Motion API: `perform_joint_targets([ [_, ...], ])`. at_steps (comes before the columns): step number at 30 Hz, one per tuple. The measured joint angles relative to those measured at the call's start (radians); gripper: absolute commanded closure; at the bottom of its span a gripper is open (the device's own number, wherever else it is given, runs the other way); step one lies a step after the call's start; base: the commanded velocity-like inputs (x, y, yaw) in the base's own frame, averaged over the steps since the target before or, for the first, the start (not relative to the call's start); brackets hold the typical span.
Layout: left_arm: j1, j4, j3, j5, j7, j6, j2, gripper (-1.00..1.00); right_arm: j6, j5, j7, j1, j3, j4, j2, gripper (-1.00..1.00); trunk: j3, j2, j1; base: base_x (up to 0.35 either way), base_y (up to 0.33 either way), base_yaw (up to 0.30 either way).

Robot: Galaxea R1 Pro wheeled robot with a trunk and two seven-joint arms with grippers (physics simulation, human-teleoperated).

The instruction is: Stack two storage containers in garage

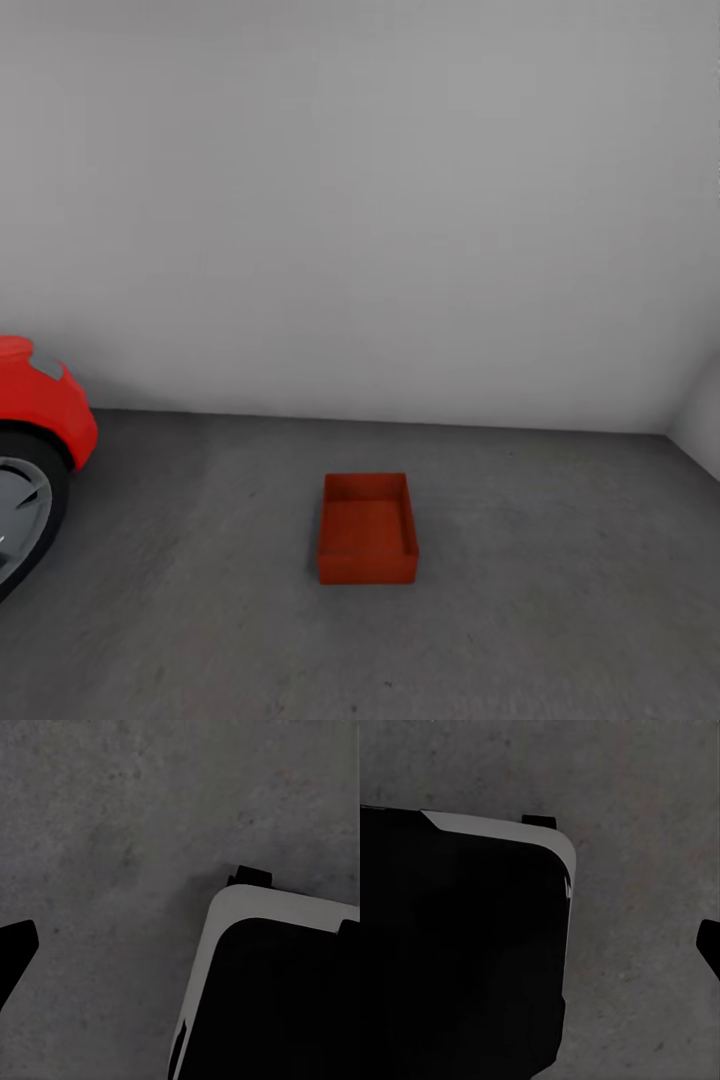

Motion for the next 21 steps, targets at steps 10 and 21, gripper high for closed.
perform_joint_targets([
  [10, 0.0, 0.0, 0.0, 0.0, 0.0, 0.0, 0.0, -1.0, 0.0, 0.0, 0.0, 0.0, 0.0, 0.0, 0.0, -1.0, 0.016, 0.0, 0.0, 0.0, 0.0, 0.0],
  [21, 0.0, 0.0, 0.001, 0.0, 0.0, 0.0, 0.0, -1.0, 0.0, 0.0, 0.0, 0.0, 0.0, 0.0, 0.0, -1.0, 0.034, 0.0, 0.0, 0.0, 0.0, 0.0],
])
